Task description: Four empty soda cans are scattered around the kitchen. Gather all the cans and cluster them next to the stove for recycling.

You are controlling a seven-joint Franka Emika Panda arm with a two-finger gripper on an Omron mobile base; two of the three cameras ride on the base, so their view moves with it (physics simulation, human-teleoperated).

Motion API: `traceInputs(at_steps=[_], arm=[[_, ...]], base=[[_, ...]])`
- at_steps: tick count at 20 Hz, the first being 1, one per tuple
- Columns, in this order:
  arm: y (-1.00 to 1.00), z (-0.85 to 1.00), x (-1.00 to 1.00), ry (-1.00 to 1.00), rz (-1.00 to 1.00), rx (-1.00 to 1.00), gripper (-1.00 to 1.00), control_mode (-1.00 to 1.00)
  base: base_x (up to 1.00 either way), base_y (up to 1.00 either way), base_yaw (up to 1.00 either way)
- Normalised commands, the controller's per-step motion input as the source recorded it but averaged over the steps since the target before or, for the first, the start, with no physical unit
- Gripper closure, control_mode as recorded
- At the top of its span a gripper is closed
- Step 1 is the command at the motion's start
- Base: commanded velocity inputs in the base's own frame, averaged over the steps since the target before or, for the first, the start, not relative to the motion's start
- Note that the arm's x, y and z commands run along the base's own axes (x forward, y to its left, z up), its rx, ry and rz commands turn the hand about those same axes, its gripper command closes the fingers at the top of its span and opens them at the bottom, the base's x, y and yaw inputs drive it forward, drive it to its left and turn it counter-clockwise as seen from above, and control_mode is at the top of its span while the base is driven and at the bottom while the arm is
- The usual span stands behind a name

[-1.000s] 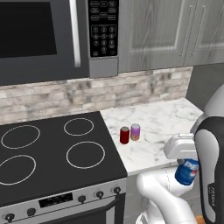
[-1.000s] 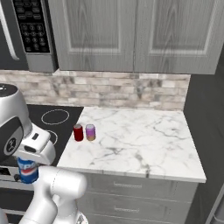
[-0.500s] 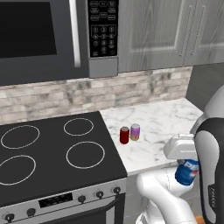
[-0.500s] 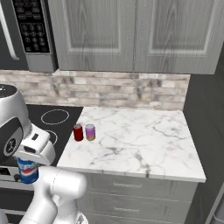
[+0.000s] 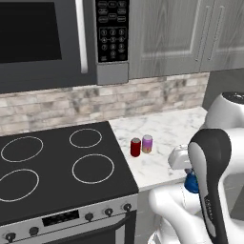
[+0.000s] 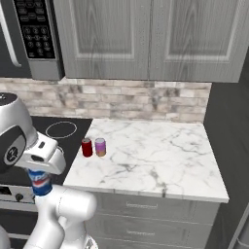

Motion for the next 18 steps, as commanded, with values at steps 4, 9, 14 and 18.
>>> traceInputs(at_steps=[4, 9, 14, 18], arm=[[0.04, -0.07, 0.31, -0.11, 0.03, -0.06, 1.0, -1.0], [0.03, 0.0, 0.4, -0.02, 0.01, -0.01, 1.0, -1.0], [0.04, -0.03, 0.56, 0.03, 0.01, 0.0, 1.0, -1.0], [0.03, -0.29, 0.47, 0.0, 0.06, 0.0, 1.0, -1.0]], base=[[0.0, 0.0, 0.0], [0.0, 0.0, 0.0], [0.0, 0.0, 0.0], [0.0, 0.0, 0.0]])
